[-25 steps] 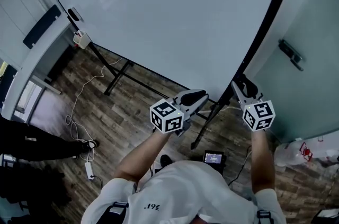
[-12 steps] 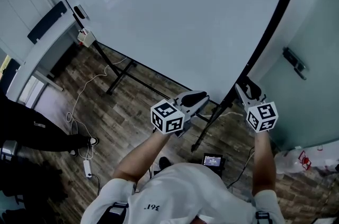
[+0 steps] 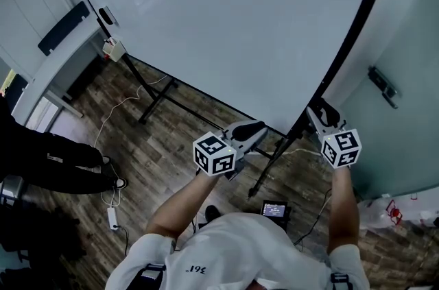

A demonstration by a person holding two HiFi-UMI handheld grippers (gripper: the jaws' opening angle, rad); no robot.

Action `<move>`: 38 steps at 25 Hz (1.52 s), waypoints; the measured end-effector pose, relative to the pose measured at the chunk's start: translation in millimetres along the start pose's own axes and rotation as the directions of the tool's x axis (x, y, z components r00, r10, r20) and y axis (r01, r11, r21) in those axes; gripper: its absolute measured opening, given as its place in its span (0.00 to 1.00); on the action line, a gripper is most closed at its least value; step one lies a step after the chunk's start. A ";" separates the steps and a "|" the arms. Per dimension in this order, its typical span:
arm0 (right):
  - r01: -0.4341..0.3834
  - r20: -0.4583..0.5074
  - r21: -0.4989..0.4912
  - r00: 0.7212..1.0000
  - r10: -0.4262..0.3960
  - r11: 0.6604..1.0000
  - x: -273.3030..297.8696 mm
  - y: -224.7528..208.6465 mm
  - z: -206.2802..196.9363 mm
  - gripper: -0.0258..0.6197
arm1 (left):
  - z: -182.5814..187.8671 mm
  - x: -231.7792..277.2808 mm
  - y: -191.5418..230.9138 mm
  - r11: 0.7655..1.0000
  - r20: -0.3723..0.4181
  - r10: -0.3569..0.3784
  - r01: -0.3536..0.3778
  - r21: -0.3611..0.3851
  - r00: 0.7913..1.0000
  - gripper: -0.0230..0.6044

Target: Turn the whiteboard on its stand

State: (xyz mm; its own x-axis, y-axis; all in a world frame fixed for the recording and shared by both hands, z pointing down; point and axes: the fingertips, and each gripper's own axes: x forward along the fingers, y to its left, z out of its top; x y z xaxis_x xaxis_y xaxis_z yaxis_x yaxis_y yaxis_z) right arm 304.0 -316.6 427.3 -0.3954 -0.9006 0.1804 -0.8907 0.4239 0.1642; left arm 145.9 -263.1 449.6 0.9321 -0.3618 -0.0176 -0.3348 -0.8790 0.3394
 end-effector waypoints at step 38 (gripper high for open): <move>0.030 -0.061 0.036 0.998 -0.028 0.999 25.4 -26.8 -2.4 0.34 | 3.4 -15.6 11.0 0.999 0.027 0.042 -0.042 -0.024 0.999 0.11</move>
State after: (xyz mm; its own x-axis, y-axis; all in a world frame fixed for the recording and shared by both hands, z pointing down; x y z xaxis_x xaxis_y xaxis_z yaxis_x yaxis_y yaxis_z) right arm 318.3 -350.6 429.8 -0.3559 -0.9045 0.2349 -0.9096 0.3929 0.1349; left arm 127.3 -268.2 450.4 0.9130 -0.4070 -0.0290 -0.3699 -0.8555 0.3623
